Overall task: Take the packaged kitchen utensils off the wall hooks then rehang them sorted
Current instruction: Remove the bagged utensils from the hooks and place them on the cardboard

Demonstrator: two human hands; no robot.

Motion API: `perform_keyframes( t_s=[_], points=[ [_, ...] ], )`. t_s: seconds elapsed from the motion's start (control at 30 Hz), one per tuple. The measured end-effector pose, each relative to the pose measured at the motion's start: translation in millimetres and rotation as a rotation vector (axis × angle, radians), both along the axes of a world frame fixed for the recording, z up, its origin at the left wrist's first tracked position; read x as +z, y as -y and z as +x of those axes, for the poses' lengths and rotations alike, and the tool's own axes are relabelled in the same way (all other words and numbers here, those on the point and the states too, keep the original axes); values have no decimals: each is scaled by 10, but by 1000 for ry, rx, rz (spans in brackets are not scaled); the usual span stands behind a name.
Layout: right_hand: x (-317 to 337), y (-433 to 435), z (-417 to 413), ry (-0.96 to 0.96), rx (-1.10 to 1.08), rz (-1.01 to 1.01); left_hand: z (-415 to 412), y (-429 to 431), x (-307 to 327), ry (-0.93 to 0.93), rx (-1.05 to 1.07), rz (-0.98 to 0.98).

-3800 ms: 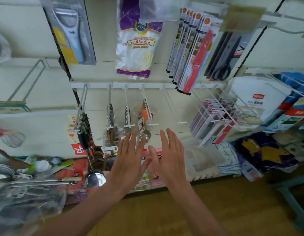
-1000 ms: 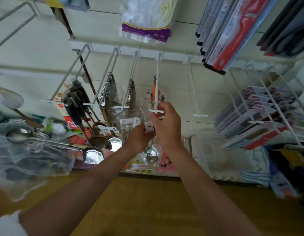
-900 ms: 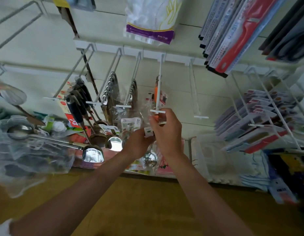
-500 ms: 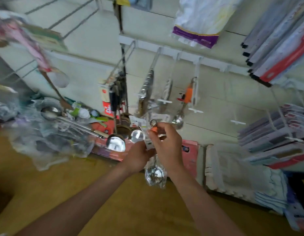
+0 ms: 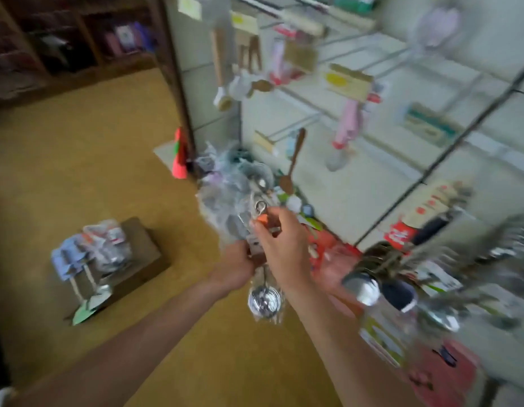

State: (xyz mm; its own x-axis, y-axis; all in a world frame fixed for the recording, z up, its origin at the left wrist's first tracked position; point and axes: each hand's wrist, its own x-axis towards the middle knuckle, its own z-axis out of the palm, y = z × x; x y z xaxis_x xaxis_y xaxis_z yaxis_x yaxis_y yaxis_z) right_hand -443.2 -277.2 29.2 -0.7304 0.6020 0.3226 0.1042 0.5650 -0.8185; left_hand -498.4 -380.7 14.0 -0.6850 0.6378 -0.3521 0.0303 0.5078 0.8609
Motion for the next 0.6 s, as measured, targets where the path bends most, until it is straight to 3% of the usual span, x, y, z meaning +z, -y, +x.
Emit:
perform_keyframes(
  t_s=[0.23,0.6],
  points=[
    [168,1343,-1170,-60,290,9,-917,1467,87,-44,285,-58],
    [57,2855,-1820,0,583,17,-1131,2997,141,-27,597,-49]
  ],
)
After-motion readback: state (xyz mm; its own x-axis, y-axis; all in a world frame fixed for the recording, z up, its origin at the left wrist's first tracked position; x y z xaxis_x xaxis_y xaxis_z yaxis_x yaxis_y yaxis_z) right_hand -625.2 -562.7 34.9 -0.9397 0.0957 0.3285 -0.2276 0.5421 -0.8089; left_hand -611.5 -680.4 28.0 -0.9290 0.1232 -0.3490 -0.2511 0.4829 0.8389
